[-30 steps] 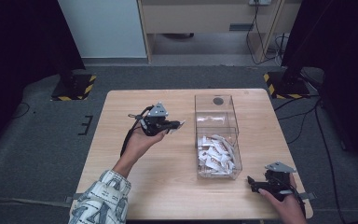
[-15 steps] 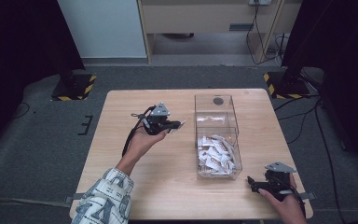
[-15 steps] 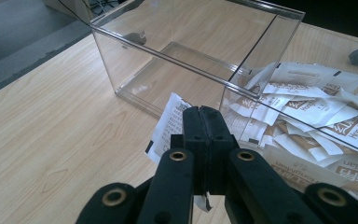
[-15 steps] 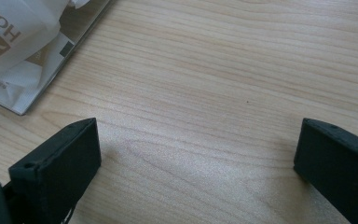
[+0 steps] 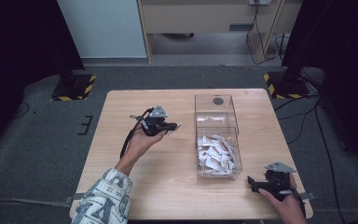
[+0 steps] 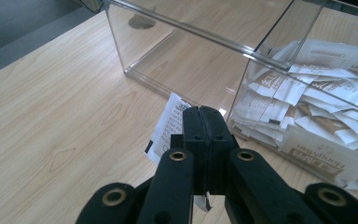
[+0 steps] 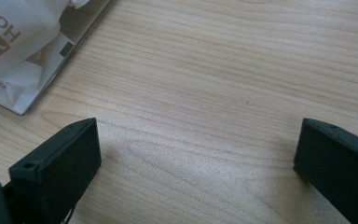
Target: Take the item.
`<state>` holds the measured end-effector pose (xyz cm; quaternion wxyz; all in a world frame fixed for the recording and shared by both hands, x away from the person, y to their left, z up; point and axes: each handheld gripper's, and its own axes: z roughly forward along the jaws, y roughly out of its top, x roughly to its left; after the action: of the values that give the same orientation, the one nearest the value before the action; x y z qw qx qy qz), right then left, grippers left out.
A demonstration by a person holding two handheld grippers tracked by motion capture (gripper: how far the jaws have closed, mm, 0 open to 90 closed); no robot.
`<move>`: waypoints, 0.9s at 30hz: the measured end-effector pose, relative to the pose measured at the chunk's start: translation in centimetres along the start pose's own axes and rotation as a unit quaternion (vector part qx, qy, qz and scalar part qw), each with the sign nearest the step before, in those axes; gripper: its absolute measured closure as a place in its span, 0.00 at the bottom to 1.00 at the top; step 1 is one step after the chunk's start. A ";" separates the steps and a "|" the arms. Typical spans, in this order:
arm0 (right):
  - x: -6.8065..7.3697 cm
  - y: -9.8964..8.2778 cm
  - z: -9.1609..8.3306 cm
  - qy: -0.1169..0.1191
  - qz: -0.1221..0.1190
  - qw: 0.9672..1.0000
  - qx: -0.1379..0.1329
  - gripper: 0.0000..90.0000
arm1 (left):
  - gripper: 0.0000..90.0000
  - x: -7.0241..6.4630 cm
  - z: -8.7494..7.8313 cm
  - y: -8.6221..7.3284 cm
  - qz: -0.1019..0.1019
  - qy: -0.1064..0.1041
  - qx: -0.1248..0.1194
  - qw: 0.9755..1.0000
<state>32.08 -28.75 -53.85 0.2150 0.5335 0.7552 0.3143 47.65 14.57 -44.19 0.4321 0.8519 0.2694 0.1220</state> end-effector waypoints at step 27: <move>0.0 0.0 0.0 0.000 0.000 1.000 0.000 0.01 | 0.99 2.1 0.6 -3.9 -0.025 0.023 0.032 0.999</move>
<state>32.08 -28.75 -53.85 0.2152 0.5334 0.7554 0.3139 48.27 17.21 -47.75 0.4009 0.8554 0.3043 0.1221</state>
